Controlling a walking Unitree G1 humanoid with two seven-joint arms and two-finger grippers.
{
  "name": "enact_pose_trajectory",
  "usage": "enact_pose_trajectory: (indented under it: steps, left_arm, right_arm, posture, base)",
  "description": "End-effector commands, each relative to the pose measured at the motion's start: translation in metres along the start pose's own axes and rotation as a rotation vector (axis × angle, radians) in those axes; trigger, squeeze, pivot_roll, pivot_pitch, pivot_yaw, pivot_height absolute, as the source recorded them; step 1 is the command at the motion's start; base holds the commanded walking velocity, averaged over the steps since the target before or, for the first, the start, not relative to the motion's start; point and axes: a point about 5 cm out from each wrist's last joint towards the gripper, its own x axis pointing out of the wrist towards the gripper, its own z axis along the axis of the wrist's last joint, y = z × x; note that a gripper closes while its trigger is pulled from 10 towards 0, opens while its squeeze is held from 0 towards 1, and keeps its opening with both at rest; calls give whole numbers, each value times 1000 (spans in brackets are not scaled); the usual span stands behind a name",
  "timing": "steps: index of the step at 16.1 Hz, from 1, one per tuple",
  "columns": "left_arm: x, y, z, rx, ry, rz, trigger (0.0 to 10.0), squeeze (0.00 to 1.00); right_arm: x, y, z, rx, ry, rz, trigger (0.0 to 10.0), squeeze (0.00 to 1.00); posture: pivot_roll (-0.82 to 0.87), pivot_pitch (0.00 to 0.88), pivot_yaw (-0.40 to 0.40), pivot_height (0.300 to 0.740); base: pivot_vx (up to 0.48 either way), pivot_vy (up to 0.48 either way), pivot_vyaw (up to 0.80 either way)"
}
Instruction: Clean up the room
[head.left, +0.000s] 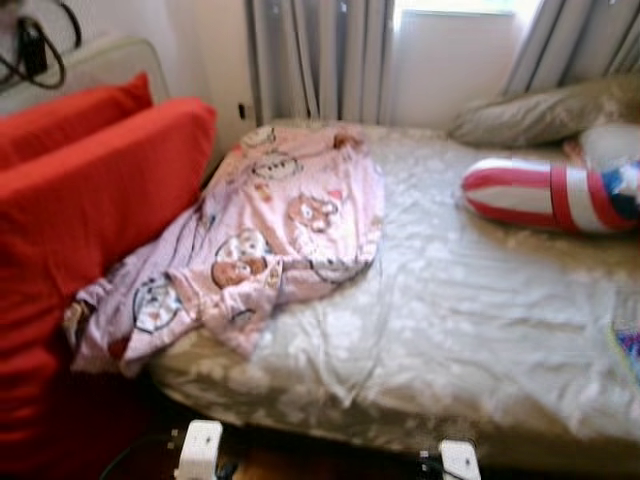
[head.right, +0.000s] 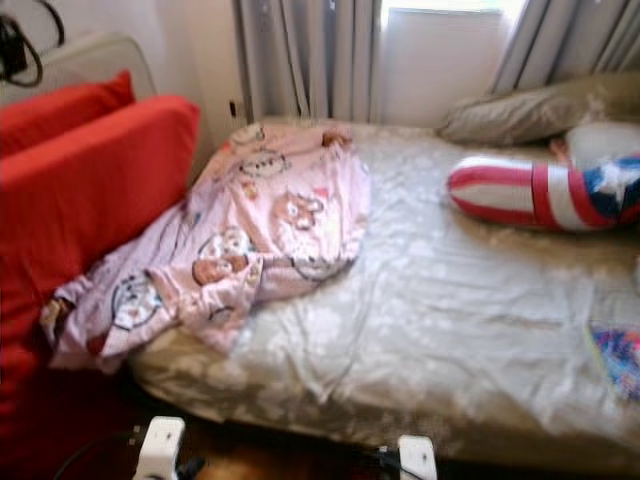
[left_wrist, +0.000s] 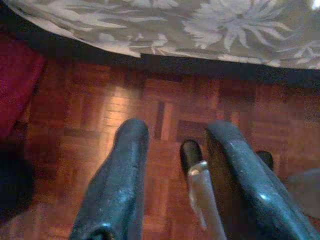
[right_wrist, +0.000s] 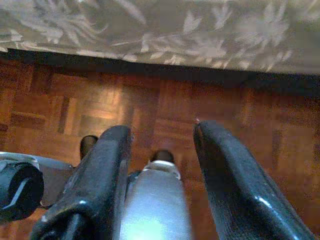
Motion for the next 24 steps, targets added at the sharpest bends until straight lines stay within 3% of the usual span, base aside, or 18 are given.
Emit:
enact_pose_trajectory:
  steps: [1, 10, 24]
  left_arm:
    - [0, 1, -1, 9, 7, 3, 10000, 0]
    - [-1, 2, -2, 11, 7, 5, 10000, 0]
    - [-2, 3, -5, 16, 21, 6, 10000, 0]
  right_arm:
    - [0, 0, -1, 4, 6, -3, 10000, 0]
    - [0, 0, -2, 1, 7, -1, 10000, 0]
    - [0, 3, -2, -39, 3, 44, 10000, 0]
  posture:
    - [8, 0, 1, 740]
    - [8, 0, 3, 740]
    - [1, 0, 5, 740]
  base:
    - [0, 394, 0]
    - [0, 380, 0]
    - [0, 0, 57]
